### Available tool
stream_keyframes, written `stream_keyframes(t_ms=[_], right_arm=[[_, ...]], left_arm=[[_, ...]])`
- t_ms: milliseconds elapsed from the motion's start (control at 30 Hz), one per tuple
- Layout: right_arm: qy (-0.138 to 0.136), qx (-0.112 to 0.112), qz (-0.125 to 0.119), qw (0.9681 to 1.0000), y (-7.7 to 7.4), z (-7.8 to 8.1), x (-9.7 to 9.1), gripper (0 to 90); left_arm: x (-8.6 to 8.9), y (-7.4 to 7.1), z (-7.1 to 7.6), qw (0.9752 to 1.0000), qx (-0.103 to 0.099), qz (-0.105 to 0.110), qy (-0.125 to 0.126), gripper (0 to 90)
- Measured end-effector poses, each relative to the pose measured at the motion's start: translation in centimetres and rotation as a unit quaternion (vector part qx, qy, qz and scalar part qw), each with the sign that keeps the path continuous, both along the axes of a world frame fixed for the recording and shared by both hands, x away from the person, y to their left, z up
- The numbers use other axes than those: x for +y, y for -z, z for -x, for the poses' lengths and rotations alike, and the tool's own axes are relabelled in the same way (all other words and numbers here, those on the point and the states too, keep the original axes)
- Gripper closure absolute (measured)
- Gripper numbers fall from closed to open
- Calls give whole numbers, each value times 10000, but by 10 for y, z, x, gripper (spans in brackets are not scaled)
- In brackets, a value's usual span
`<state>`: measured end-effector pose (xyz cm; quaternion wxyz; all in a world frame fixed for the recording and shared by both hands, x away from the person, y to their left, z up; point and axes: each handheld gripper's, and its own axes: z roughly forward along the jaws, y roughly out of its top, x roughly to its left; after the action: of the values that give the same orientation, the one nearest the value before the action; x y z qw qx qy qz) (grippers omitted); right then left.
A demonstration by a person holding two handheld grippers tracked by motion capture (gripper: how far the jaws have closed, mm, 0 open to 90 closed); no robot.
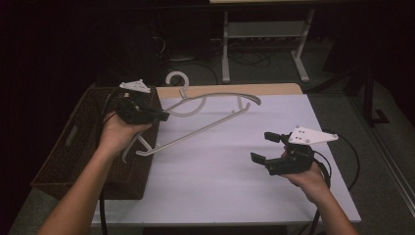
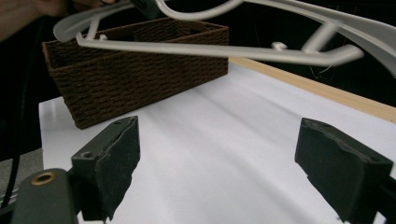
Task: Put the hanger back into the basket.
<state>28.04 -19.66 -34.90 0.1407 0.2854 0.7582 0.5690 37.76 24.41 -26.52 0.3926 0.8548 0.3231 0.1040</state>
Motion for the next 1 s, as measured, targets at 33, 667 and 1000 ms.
stream_keyframes(t_ms=[33,667,1000], right_arm=[[0,11,-11,10000,0,0,0,136],[65,53,28,10000,3,-3,0,136],[79,56,69,9999,5,-6,2,136]], left_arm=[[0,0,0,10000,0,0,0,831],[128,-11,22,9928,-245,-123,-1163,831],[179,-4,35,9849,-269,-174,-1704,831]])
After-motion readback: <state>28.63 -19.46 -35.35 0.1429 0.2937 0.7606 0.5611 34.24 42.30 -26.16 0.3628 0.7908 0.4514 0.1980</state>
